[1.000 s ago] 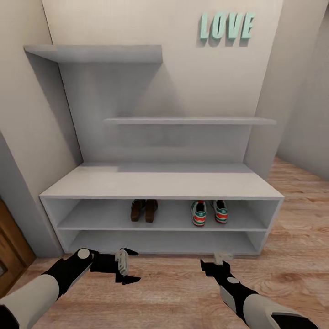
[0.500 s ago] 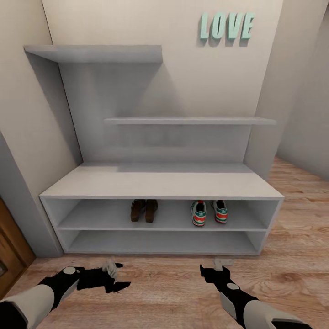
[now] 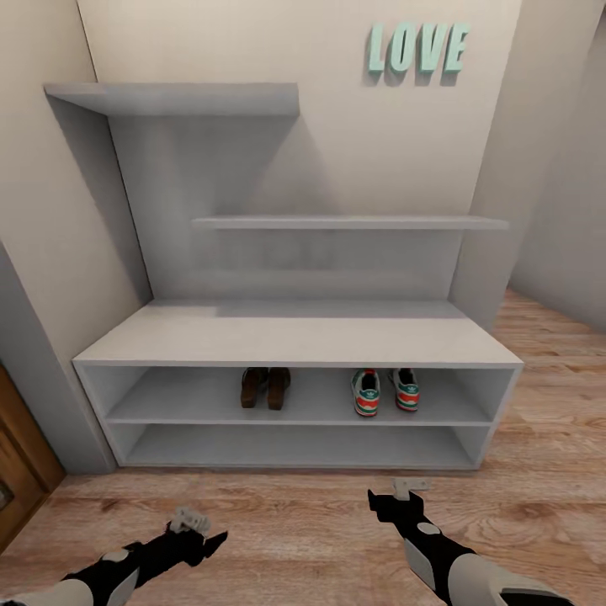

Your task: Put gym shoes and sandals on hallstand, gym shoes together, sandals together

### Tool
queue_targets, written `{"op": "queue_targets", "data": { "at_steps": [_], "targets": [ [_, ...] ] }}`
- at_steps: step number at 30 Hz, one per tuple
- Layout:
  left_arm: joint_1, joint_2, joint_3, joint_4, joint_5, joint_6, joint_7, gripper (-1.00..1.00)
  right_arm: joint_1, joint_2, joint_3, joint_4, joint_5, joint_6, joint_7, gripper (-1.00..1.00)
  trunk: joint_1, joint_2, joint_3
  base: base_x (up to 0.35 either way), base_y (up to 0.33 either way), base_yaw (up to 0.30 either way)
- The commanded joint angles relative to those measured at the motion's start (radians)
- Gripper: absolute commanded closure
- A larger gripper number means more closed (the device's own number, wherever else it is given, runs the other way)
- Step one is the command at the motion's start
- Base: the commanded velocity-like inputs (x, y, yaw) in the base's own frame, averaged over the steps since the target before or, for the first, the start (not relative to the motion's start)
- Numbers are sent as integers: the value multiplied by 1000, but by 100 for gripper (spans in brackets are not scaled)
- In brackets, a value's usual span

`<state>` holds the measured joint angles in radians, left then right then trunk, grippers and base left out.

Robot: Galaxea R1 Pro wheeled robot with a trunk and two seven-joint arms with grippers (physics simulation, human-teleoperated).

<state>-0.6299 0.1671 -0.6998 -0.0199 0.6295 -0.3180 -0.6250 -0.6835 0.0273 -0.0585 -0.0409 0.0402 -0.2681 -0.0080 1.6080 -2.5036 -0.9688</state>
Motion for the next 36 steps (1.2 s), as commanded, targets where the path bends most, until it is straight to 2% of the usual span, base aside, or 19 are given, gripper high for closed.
{"op": "queue_targets", "data": {
  "at_steps": [1, 2, 3, 4, 6, 8, 11, 16, 36],
  "targets": [
    [19, -23, -4, 0, 54, -4, 86, -100, -1, 0, -6, 1, 4, -3, -1, -100, 0, 0, -1, 0, 0, 0],
    [25, -29, -4, 0, 72, -4, 117, -100, -1, 0, -6, 1, 4, -3, -1, -100, 0, 0, -1, 0, 0, 0],
    [34, -40, -4, 0, 112, -4, 182, -100, -1, 0, -6, 1, 4, -3, -1, -100, 0, 0, -1, 0, 0, 0],
    [37, -44, -4, 0, 133, -4, 215, -100, -1, 0, -6, 1, 4, -3, -1, -100, 0, 0, -1, 0, 0, 0],
    [45, -56, -4, 0, 205, -5, 319, -100, -1, 0, -6, 1, 4, -3, -2, -100, 0, 0, -1, 0, 0, 0],
    [47, -60, -5, -1, 237, -5, 358, -100, -1, 0, -6, 1, 4, -2, -2, -100, 0, 0, -1, 0, 0, 0],
    [49, -63, -5, -1, 261, -5, 386, -100, -1, 0, -6, 1, 4, -2, -4, -100, 0, 0, -1, 0, 0, 0],
    [50, -64, -5, 0, 271, -4, 399, -100, -1, 0, -6, 1, 4, -2, -4, -100, 0, 0, -1, 0, 0, 0],
    [52, -63, -6, 0, 272, -3, 402, -100, -1, -1, -6, 1, 4, -2, -4, -100, 0, 0, -1, 0, 0, 0]
  ]
}}
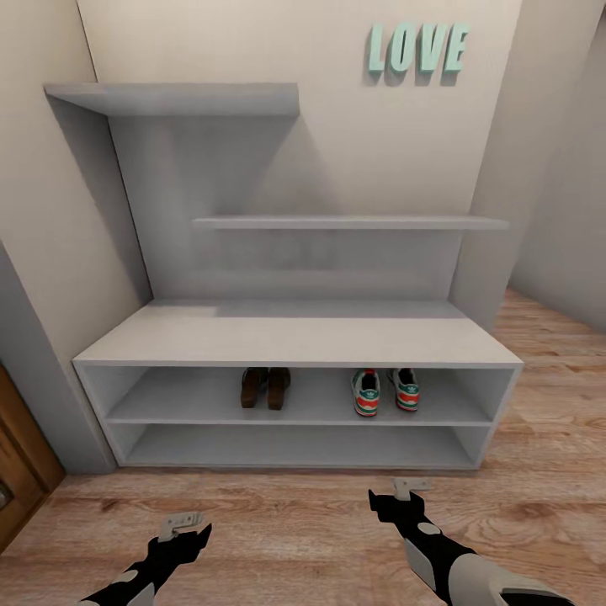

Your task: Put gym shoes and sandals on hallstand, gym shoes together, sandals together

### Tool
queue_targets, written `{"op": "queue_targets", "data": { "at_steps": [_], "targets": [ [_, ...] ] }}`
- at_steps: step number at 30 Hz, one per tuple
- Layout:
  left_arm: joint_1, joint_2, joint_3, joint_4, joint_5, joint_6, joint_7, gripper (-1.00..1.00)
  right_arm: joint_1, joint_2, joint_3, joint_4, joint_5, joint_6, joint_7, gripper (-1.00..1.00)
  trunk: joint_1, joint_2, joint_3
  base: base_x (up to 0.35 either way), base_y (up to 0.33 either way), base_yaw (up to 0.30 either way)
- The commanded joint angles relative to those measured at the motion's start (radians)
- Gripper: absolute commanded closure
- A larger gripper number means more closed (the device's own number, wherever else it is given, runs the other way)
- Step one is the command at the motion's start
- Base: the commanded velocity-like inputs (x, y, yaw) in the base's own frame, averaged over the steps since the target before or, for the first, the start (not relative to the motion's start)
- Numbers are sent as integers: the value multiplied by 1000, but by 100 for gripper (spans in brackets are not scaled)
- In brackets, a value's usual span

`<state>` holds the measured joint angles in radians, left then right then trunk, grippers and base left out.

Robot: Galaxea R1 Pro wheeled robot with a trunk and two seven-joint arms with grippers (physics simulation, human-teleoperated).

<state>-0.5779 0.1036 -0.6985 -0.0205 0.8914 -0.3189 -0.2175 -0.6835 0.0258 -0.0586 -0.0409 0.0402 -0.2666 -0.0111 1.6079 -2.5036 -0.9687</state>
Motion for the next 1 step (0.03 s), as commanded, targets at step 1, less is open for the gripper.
{"op": "queue_targets", "data": {
  "at_steps": [1],
  "targets": [
    [0, 0, -8, 1, 11, -1, -5, -100, -1, 0, -6, 1, 4, -3, -1, -100, 0, 0, -1, 0, 0, 0]
  ]
}}
